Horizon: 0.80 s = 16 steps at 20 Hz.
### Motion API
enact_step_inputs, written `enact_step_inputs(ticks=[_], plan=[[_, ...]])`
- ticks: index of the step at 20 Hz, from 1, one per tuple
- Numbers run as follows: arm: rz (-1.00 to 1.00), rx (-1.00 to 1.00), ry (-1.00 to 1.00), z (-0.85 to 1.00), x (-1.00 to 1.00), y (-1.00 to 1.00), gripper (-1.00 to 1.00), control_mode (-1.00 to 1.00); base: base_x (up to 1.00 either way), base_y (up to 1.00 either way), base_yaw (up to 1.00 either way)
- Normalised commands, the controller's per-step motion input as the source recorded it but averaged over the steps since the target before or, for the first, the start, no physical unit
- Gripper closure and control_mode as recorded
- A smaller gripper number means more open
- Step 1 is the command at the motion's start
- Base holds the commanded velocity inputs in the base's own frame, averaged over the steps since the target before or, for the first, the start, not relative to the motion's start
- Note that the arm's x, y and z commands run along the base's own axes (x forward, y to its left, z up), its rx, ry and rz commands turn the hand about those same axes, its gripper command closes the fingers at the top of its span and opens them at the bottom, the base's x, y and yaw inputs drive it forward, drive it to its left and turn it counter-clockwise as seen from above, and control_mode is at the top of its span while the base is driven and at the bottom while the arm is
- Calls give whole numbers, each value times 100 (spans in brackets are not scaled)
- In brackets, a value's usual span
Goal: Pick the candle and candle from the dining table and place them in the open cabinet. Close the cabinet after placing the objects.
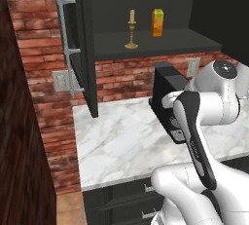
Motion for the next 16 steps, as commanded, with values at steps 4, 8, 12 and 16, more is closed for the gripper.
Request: enact_step_inputs(ticks=[4, 8, 12, 16], plan=[[0, 0, 0, 0, 0, 0, 100, 100, 21, 0, 0], [0, 0, 0, 0, 0, 0, 100, 100, 22, 0, 1], [0, 0, 0, 0, 0, 0, 100, 100, 14, 0, 4], [0, 0, 0, 0, 0, 0, 100, 100, 4, -2, 6]])
